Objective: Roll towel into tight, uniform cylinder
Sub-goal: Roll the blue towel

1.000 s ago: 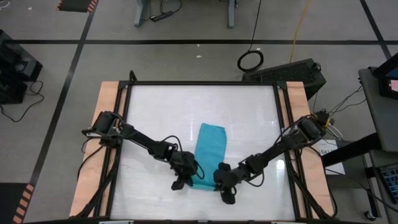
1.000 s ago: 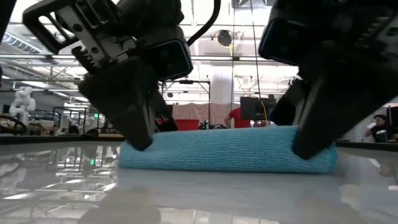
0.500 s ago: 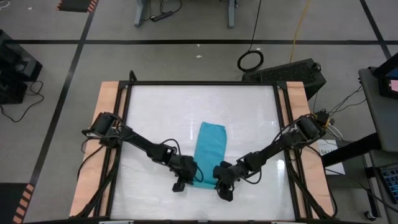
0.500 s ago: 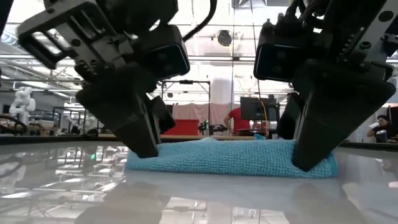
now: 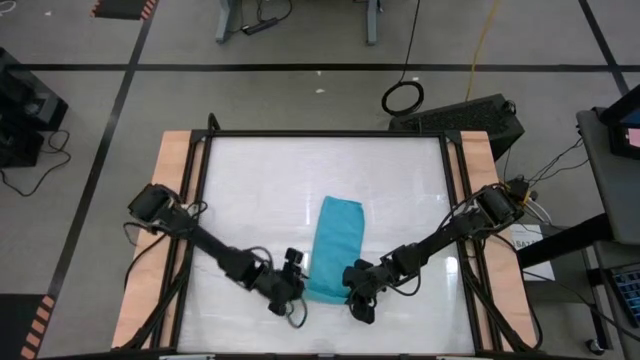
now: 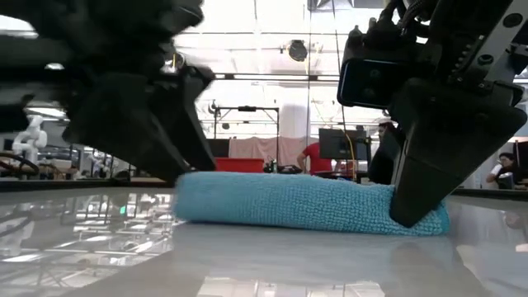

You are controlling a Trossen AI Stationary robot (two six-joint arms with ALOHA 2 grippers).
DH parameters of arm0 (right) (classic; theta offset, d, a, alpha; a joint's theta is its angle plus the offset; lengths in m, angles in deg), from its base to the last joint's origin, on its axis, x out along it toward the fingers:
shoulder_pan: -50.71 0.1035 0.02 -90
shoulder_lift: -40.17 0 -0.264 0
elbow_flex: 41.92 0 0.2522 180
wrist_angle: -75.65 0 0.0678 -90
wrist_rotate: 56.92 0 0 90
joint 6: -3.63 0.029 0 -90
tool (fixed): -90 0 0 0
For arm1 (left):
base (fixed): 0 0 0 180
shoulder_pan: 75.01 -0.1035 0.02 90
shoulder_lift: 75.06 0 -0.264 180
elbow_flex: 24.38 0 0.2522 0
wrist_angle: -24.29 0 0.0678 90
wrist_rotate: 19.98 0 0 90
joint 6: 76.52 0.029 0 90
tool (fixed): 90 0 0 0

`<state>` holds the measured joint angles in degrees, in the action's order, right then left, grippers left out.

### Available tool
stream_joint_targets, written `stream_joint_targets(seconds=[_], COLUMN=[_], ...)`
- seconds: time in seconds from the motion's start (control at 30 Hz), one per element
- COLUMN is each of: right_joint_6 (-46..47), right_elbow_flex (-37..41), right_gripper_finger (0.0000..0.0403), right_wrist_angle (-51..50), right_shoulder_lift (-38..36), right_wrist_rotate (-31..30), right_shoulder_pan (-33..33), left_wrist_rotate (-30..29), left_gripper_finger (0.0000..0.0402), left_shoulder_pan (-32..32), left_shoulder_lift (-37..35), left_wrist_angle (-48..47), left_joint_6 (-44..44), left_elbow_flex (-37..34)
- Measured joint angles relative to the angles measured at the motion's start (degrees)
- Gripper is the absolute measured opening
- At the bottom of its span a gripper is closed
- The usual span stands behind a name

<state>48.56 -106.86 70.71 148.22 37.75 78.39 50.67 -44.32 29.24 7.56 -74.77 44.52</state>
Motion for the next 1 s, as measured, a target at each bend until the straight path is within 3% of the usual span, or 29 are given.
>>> stream_joint_targets(seconds=[0.1, 0.43, 0.73, 0.83, 1.0], right_joint_6=[0.0, 0.1, 0.2, 0.2, 0.1], right_elbow_flex=[0.0, 0.0, 0.1, 0.1, 0.1], right_gripper_finger=[0.0002, 0.0002, 0.0002, 0.0002, 0.0002], right_wrist_angle=[0.0, 0.4, 1.3, 1.5, 1.7], right_shoulder_lift=[0.0, 0.1, 0.1, 0.1, 0.2], right_wrist_rotate=[0.0, -0.1, -0.2, -0.2, -1.2], right_shoulder_pan=[0.0, 0.0, 0.0, 0.0, 0.1], left_wrist_rotate=[-6.3, -6.9, -15.4, -15.3, -8.5], left_gripper_finger=[0.0150, 0.0151, 0.0151, 0.0151, 0.0151], left_shoulder_pan=[3.2, 9.6, 9.6, 9.5, 8.0], left_shoulder_lift=[0.0, 4.8, 8.1, 8.1, 8.1], left_wrist_angle=[-0.2, 11.1, 14.2, 14.1, 13.0], left_joint_6=[3.5, 20.0, 23.5, 25.4, 25.4], left_elbow_flex=[0.0, -0.1, 0.1, 0.1, 0.1])
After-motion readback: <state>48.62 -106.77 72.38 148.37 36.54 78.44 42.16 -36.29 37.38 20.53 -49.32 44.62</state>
